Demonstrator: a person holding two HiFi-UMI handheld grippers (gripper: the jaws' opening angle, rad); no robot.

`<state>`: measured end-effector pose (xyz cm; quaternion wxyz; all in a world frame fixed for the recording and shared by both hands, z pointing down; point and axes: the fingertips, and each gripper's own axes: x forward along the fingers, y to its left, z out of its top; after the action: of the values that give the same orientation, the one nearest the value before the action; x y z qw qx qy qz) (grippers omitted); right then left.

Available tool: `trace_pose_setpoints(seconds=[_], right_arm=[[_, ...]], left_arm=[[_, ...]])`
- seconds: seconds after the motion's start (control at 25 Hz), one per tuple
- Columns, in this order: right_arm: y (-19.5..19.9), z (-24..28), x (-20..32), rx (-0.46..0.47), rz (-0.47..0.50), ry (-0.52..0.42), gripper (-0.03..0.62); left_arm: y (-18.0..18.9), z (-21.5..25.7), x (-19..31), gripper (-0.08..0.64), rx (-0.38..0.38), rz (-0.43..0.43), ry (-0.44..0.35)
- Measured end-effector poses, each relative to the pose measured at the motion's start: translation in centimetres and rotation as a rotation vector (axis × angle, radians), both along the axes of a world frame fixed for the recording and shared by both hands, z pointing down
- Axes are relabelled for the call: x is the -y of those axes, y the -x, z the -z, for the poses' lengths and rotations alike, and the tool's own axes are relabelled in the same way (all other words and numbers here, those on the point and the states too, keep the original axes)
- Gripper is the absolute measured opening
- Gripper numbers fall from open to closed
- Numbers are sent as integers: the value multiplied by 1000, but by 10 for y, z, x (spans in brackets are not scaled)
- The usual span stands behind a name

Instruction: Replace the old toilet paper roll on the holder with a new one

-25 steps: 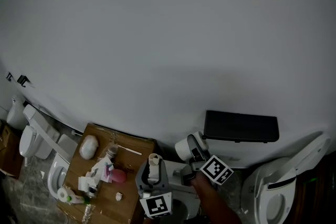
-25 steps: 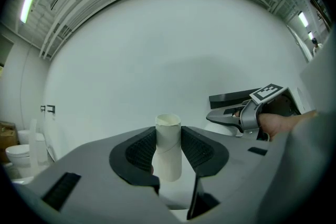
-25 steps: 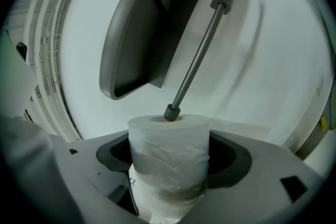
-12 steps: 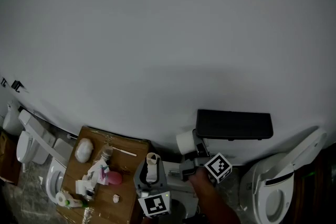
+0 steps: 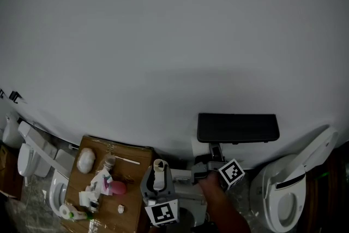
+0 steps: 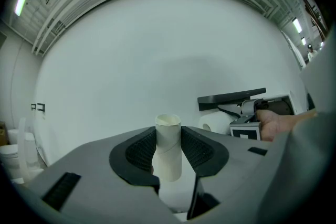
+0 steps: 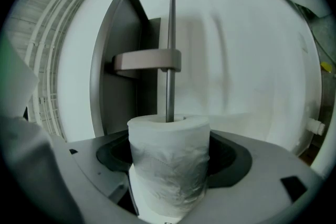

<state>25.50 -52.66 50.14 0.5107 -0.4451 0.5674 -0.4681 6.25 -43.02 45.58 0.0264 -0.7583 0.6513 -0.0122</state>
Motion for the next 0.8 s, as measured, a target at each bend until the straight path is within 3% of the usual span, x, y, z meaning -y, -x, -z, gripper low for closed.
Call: trace_pose_setpoints(seconds=[0.36, 0.68, 0.8], right_arm=[[-47, -8, -15, 5, -136, -9, 382], [-52, -11, -19, 48, -122, -39, 382], [-50, -10, -24, 14, -115, -44, 383]], left_arm=[[-25, -3, 3, 164, -10, -49, 11], [-41, -4, 4, 164, -17, -84, 13], [-43, -1, 3, 164, -18, -89, 10]])
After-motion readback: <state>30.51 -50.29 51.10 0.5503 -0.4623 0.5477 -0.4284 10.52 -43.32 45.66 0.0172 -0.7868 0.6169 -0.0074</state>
